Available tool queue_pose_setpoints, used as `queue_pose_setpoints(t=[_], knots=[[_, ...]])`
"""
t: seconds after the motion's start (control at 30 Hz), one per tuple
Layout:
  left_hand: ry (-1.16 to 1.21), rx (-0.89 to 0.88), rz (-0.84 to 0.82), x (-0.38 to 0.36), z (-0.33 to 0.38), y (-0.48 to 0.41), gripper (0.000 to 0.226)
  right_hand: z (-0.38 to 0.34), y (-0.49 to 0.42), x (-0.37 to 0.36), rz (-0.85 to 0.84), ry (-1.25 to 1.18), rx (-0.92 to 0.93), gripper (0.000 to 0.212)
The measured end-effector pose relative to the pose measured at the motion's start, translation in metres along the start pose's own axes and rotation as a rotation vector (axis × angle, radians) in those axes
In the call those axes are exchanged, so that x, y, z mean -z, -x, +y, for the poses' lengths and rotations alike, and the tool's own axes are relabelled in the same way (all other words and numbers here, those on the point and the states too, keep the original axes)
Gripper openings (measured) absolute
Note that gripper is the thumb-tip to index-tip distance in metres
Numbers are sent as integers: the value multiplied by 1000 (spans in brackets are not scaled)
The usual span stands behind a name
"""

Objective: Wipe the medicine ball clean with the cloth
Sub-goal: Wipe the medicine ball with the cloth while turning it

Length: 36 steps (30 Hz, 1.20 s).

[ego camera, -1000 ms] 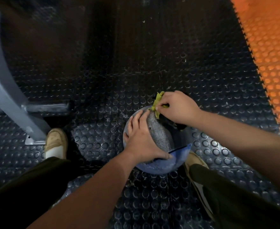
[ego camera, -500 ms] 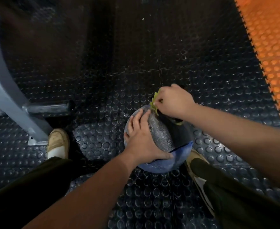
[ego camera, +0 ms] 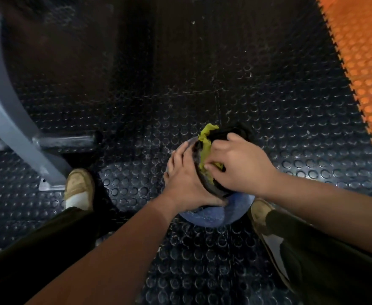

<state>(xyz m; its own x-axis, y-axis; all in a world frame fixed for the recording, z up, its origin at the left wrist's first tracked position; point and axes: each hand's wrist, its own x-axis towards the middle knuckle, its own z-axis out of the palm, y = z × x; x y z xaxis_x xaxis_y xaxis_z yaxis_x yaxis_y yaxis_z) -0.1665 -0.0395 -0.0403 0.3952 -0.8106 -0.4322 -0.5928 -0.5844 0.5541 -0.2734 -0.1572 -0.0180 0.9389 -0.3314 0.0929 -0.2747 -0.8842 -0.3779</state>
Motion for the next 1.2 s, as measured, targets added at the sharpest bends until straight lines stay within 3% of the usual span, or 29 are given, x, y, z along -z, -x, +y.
queue_pose_setpoints(t=[0.23,0.33,0.47,0.63,0.77,0.97,1.07,1.2], knots=[[23,27,-6,-2,8,3,141,29,-83,0,-277,6,-372,22],[61,23,0,1,8,-1,140,41,-67,-6,-237,-110,-333,23],[48,7,-20,3,6,-6,138,15,-10,-2,40,-92,-98,24],[77,-4,1,0,3,-2,131,-7,21,3,34,-14,95,34],[80,37,-6,2,3,0,139,8,-12,-2,34,-31,-28,19],[136,31,-2,5,2,1,137,40,-71,-5,-212,-134,-340,20],[151,28,-11,9,1,-1,136,36,-57,-5,-168,-119,-268,22],[133,21,-3,9,-7,1,138,8,-6,-5,52,-65,-4,22]])
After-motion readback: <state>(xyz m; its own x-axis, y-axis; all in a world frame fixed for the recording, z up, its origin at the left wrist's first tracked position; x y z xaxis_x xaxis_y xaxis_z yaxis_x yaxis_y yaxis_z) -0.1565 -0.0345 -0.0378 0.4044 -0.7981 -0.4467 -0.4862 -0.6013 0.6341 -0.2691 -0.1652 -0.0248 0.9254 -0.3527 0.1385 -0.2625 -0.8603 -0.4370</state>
